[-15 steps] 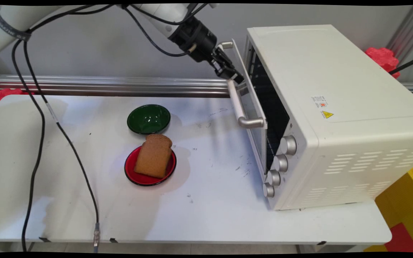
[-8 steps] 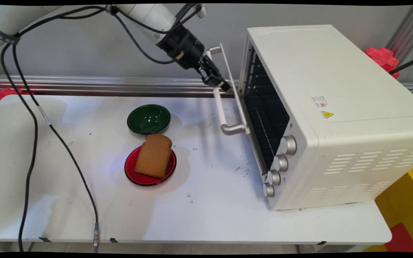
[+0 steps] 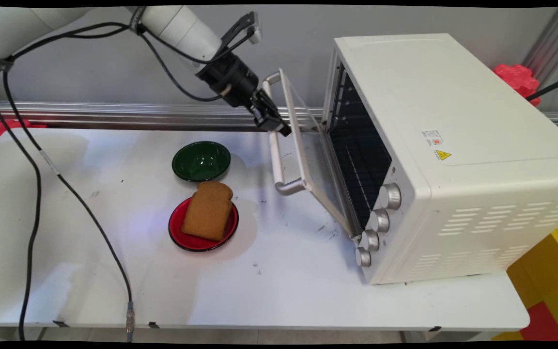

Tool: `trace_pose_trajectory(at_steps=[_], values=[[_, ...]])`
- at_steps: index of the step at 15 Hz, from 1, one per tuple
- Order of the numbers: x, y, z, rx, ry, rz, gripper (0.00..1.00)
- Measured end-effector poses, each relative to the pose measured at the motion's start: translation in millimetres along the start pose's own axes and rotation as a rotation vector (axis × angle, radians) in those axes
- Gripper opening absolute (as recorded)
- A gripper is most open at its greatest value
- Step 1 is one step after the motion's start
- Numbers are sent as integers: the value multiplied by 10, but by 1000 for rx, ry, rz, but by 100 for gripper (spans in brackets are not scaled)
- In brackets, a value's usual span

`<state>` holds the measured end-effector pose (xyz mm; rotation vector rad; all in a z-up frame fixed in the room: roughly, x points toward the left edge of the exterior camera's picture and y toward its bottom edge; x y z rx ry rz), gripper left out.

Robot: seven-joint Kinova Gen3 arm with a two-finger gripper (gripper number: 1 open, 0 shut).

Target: Open the oven

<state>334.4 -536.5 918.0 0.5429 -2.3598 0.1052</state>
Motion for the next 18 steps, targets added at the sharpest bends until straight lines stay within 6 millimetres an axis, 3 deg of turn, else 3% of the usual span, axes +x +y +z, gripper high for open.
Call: trace_pose_trajectory(at_steps=[18], values=[[-742,-72,262,8,-15,38,0]])
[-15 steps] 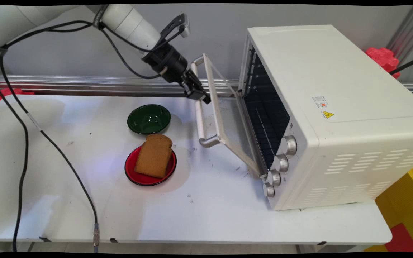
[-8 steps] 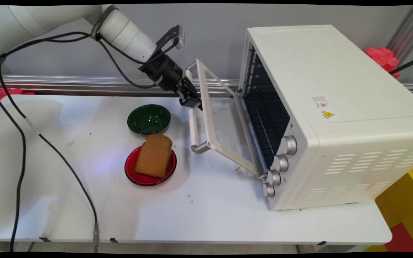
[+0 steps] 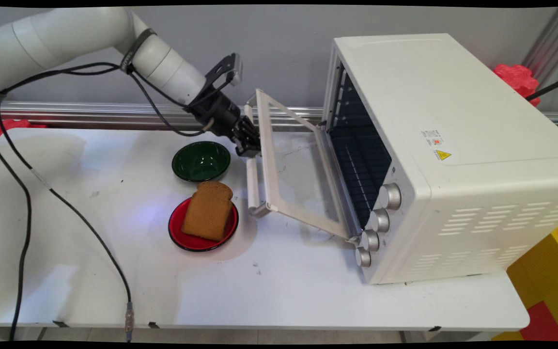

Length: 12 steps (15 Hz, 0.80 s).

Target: Open the oven

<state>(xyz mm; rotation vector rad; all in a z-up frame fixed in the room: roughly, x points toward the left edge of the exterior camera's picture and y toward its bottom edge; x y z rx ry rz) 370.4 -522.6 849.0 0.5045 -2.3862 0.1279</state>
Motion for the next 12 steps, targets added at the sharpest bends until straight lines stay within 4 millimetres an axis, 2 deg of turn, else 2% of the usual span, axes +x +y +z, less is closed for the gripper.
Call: trace_pose_trajectory(at_steps=[12], values=[[-440,28,101,9,-18,-26,0]])
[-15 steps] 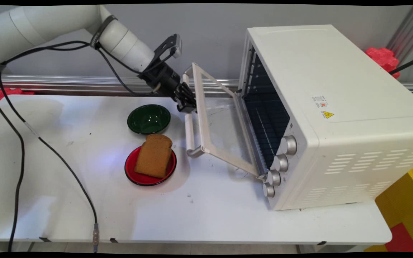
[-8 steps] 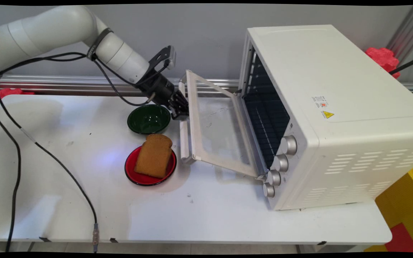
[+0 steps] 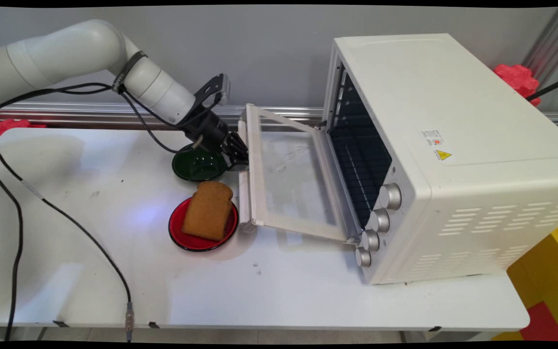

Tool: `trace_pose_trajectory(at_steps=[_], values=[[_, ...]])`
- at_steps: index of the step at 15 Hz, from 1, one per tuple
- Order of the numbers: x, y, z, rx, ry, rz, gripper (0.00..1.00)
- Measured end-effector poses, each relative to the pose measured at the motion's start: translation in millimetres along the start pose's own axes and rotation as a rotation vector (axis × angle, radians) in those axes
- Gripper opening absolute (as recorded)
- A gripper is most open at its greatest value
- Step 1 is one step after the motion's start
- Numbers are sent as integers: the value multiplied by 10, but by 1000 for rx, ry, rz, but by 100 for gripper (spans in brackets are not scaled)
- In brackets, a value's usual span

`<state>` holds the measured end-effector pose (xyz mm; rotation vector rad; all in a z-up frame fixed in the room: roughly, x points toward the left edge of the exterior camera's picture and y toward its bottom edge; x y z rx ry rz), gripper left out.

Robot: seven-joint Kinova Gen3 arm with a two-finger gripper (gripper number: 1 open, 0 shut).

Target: Open the oven

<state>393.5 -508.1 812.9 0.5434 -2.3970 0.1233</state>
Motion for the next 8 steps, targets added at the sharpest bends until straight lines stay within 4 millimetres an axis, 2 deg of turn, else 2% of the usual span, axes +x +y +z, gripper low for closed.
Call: trace_pose_trajectory(at_steps=[8], values=[[-165,-10,31,12,-2,-14,0]])
